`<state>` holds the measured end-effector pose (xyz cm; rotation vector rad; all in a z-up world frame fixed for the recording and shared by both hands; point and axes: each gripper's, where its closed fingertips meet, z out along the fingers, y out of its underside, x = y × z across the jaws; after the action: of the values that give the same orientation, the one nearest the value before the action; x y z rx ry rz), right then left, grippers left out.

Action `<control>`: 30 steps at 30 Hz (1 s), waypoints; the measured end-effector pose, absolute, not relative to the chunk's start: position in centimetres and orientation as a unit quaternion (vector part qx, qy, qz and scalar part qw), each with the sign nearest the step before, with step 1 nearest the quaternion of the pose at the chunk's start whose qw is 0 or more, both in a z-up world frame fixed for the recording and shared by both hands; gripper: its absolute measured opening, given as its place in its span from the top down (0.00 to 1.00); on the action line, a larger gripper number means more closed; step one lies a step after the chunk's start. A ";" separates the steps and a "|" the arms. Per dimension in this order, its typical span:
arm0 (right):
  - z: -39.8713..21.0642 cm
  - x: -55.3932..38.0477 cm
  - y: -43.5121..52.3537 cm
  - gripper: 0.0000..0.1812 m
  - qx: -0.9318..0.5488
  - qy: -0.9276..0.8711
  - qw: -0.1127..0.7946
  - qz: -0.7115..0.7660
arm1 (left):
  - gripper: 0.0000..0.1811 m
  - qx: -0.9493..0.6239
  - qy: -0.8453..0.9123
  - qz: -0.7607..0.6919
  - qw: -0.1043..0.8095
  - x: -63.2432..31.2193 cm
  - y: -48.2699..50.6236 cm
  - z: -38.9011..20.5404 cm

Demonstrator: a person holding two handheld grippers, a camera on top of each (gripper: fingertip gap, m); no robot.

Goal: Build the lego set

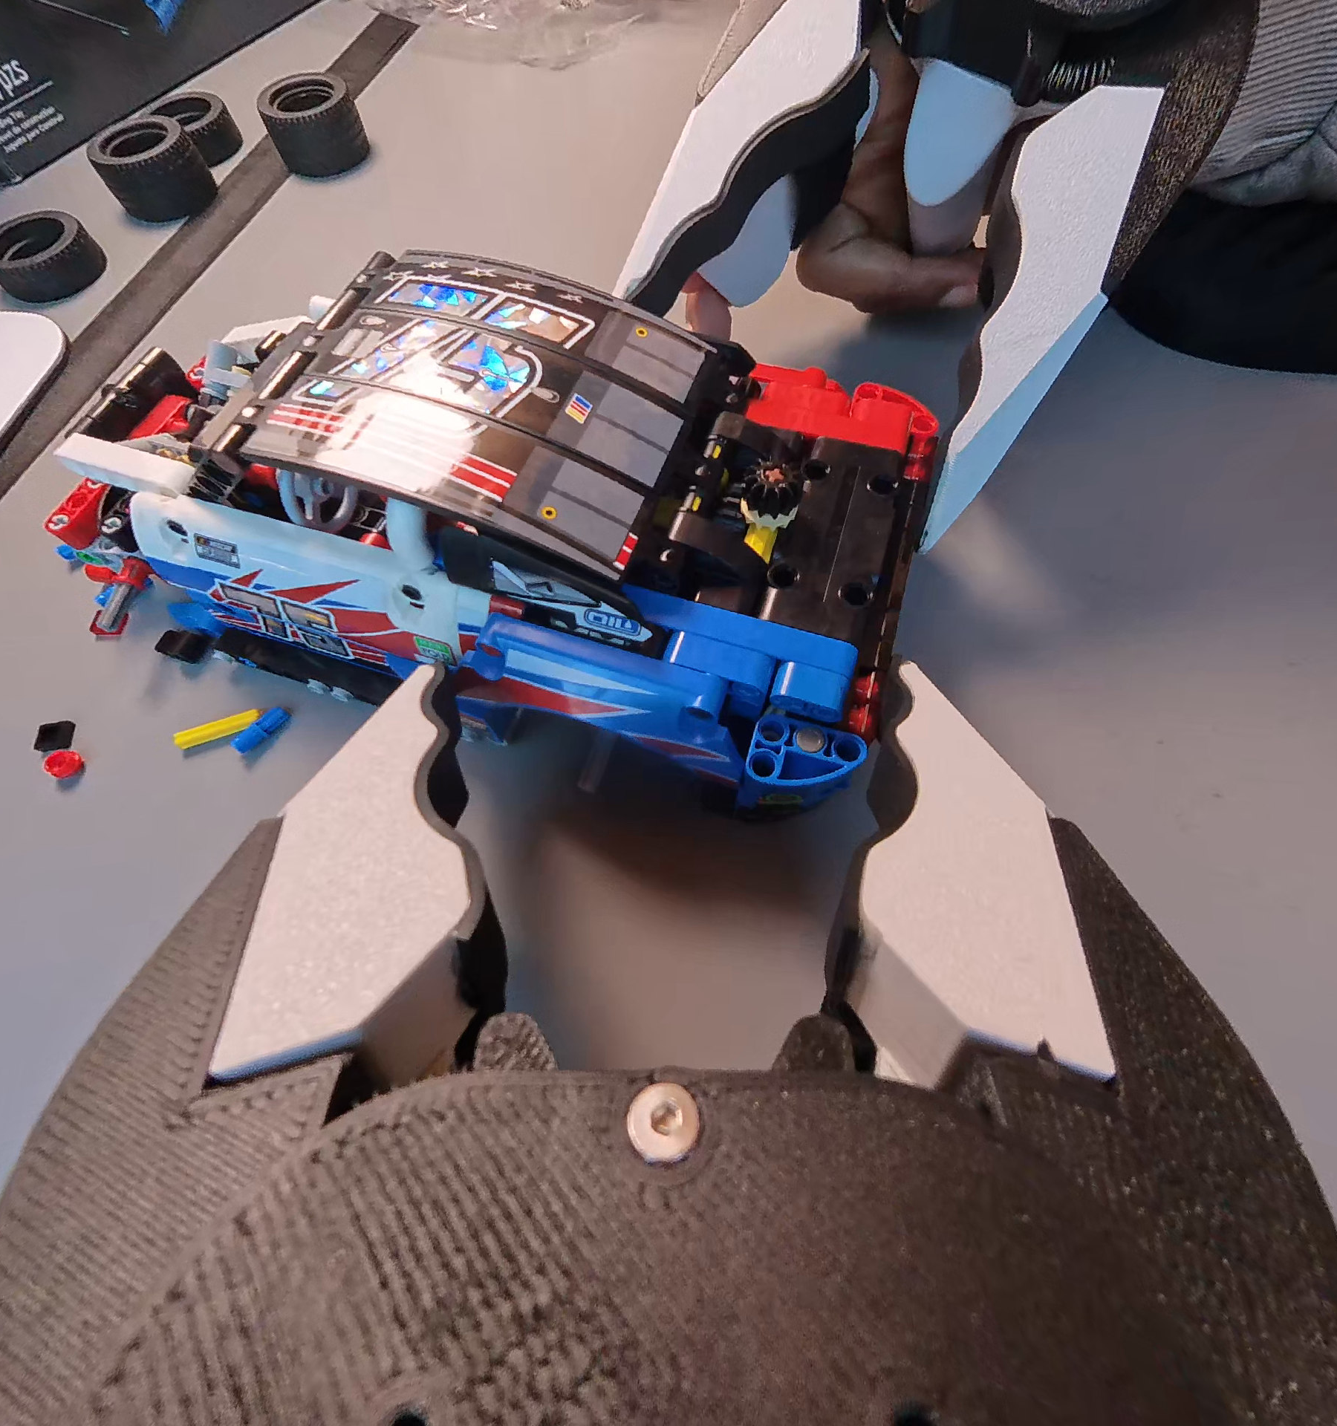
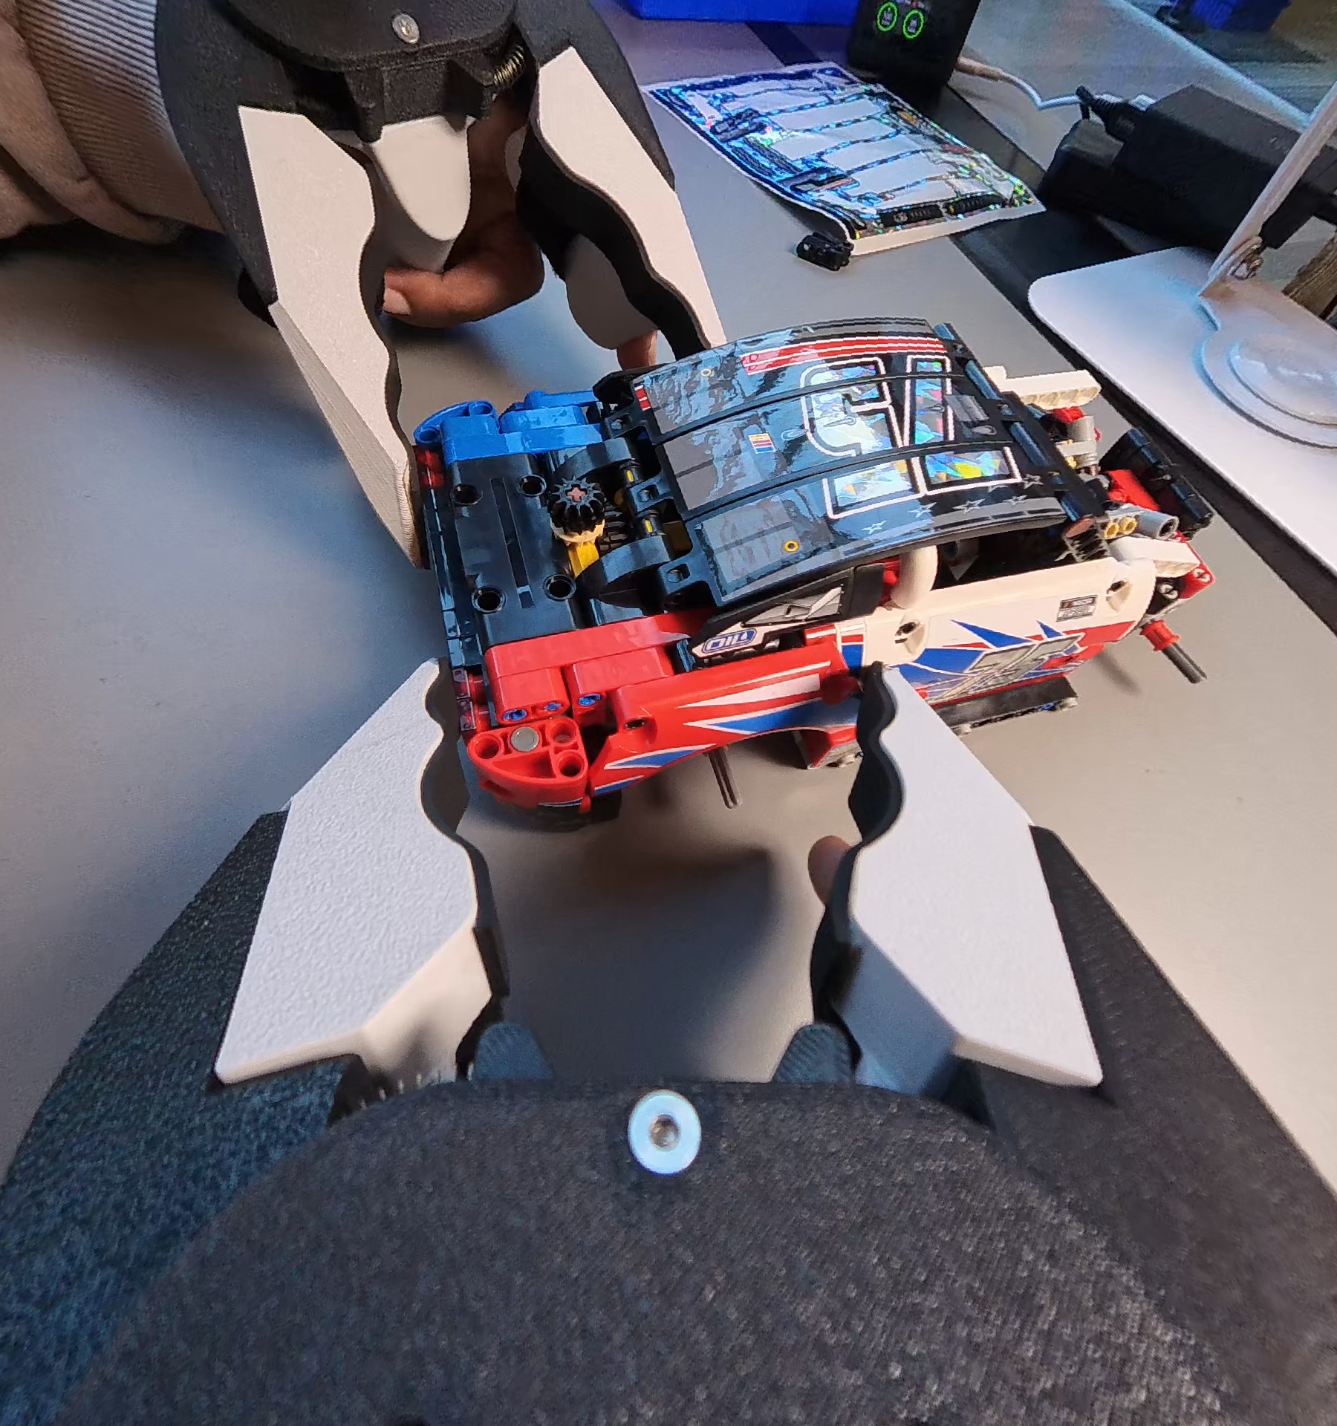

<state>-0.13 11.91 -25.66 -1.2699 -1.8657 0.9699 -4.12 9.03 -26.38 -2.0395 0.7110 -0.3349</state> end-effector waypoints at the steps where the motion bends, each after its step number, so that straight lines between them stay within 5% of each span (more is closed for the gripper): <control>1: -25.7 -0.1 11.9 0.44 -0.487 -0.715 0.336 0.372 | 0.41 -0.829 0.288 -0.136 0.460 -4.1 9.0 -26.4; 30: -25.6 -0.7 11.5 0.41 -0.532 -0.683 0.349 0.360 | 0.38 -0.844 0.223 -0.128 0.470 -3.6 9.3 -26.3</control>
<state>-0.75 11.46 -25.62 -1.3781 -1.7703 0.9319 -3.59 9.28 -26.25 -2.0691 0.5476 -0.3140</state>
